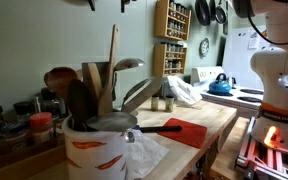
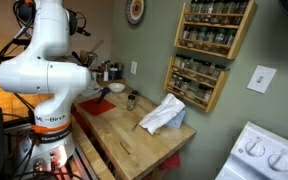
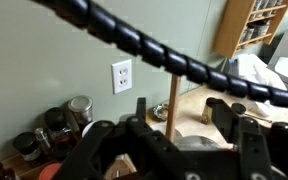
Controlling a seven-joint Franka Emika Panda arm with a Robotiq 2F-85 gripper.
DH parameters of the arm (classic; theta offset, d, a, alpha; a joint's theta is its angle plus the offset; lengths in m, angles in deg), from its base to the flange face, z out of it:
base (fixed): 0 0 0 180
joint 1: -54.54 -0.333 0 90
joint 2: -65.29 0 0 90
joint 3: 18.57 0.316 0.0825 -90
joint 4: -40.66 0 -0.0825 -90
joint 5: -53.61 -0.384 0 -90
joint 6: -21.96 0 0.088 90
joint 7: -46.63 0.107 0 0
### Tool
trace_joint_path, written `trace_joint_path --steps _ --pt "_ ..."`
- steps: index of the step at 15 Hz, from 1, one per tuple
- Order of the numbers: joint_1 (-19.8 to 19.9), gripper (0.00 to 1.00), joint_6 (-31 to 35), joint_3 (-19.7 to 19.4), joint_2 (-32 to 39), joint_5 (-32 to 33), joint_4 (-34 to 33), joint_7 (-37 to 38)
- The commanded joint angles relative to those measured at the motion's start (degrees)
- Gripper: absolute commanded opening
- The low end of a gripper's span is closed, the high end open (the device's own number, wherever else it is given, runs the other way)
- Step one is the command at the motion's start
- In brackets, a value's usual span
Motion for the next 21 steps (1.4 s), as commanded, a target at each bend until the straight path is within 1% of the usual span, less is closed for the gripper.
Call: trace_joint_path --steps 1,3,4,8,10,11,21 --pt "-1.1 0.93 0.5 -2.0 0.1 -1.9 -1.6 -1.6" --pt "-0.5 0.99 1.6 -1.7 -1.3 -2.0 -0.5 -1.3" --pt "0.2 1.00 4.1 -1.0 -3.0 -2.3 0.9 -1.0" --pt "1.5 1.00 7.4 0.2 -6.7 -3.1 3.8 -1.1" --pt "1.7 1.00 6.8 0.4 -7.5 -3.5 3.6 -1.2" --pt "-1.0 1.00 0.7 -2.2 -0.4 -1.5 0.5 0.2" --pt "-1.0 1.00 1.2 -2.7 -1.5 -1.7 0.4 -0.3"
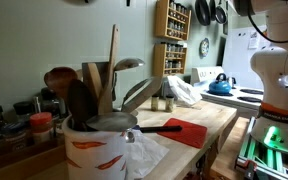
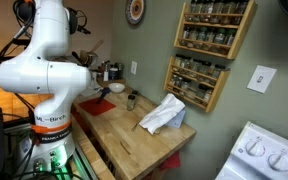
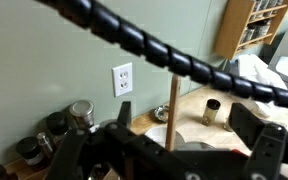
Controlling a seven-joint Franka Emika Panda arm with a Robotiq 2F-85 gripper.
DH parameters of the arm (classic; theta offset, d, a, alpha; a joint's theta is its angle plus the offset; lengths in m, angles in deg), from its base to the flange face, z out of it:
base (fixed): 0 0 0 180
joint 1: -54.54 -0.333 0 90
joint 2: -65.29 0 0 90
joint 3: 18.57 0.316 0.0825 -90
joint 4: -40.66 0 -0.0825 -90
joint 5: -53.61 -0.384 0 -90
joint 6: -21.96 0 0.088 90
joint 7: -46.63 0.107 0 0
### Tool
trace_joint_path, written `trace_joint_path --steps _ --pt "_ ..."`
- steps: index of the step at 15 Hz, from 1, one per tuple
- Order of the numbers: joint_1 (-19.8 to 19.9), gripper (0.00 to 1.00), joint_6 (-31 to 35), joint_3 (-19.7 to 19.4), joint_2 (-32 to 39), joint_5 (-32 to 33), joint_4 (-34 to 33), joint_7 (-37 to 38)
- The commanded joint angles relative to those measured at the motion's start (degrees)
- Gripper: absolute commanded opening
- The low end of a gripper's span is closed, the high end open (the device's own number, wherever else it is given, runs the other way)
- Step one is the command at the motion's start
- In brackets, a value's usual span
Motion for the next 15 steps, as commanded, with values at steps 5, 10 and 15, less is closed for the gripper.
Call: trace_joint_path --steps 5,10,15 --pt "-0.3 1.00 1.8 -1.9 -1.4 -1.9 0.3 -0.4" --pt "2.6 1.00 6.2 -0.7 -4.9 -6.9 -0.5 -4.4" --pt "8.1 1.00 16.7 1.8 -9.1 -16.3 0.3 -9.3"
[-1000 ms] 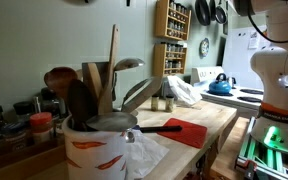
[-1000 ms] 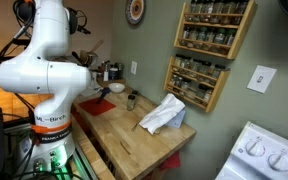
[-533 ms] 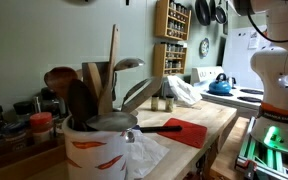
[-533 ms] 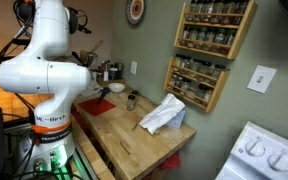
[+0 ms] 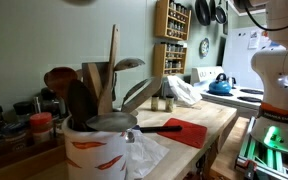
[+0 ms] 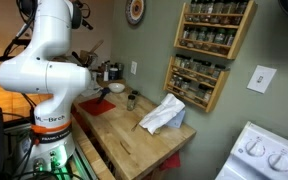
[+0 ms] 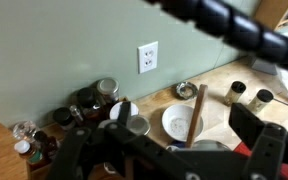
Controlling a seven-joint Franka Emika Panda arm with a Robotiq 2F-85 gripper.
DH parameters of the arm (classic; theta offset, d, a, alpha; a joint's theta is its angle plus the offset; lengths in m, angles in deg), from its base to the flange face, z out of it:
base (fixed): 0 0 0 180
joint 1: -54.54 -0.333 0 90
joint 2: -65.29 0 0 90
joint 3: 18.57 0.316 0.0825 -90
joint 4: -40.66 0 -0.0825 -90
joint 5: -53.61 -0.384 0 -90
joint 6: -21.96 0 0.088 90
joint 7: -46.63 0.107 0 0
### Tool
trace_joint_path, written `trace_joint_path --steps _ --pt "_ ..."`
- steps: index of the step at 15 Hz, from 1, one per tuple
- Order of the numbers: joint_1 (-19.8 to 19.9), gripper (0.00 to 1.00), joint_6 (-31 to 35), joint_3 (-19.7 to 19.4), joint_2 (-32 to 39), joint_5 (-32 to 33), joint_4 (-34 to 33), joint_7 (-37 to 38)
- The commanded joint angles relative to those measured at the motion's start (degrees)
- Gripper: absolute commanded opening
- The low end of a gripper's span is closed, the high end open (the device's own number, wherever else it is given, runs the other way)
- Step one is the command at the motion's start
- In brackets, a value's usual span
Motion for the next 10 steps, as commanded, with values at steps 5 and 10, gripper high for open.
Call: trace_joint_path --steps 5,10 --pt "10.5 1.00 8.7 5.3 -5.1 -17.9 1.6 -10.2" --pt "11.3 1.00 5.3 3.3 -4.3 -20.1 0.0 -11.8"
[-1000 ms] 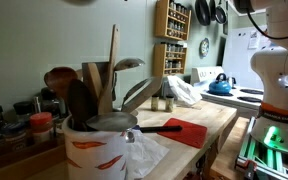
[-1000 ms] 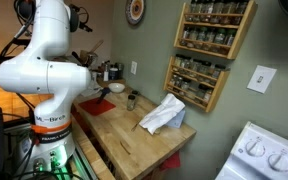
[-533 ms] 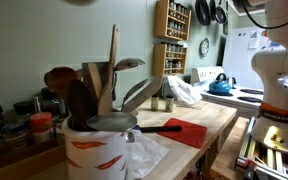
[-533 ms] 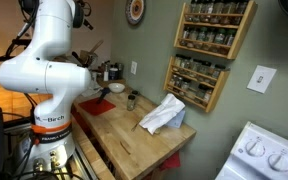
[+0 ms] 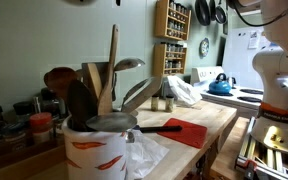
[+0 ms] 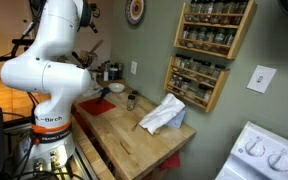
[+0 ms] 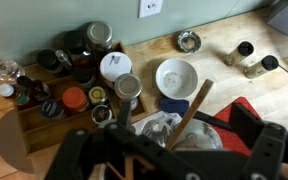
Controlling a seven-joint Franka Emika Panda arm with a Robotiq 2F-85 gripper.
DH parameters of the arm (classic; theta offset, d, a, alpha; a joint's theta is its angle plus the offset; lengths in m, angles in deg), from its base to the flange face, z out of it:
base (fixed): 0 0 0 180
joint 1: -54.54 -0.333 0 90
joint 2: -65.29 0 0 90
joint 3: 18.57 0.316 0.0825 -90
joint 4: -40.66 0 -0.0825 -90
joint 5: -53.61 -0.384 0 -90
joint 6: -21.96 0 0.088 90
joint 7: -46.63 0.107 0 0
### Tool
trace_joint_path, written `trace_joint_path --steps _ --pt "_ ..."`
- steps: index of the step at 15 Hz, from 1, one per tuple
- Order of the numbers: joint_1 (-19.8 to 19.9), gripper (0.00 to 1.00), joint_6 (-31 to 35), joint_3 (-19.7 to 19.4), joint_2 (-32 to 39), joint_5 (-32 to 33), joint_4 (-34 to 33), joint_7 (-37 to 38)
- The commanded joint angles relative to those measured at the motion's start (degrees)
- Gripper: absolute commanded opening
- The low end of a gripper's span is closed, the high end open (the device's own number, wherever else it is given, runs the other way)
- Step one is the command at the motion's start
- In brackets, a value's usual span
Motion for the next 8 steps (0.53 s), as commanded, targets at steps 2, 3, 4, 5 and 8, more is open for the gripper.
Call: trace_joint_path --steps 2,3,4,5,8 --pt "0.1 1.00 -0.3 -0.7 0.2 -0.3 0.0 -0.4" --pt "0.1 1.00 -0.4 -0.7 0.2 -0.3 0.0 -0.4" --pt "1.2 1.00 -0.8 -0.7 0.0 -1.9 0.1 0.4" --pt "2.9 1.00 -0.1 -0.3 -0.4 -4.4 0.4 0.6" --pt "6.5 1.00 -2.0 -0.2 -0.3 -10.3 0.0 0.0"
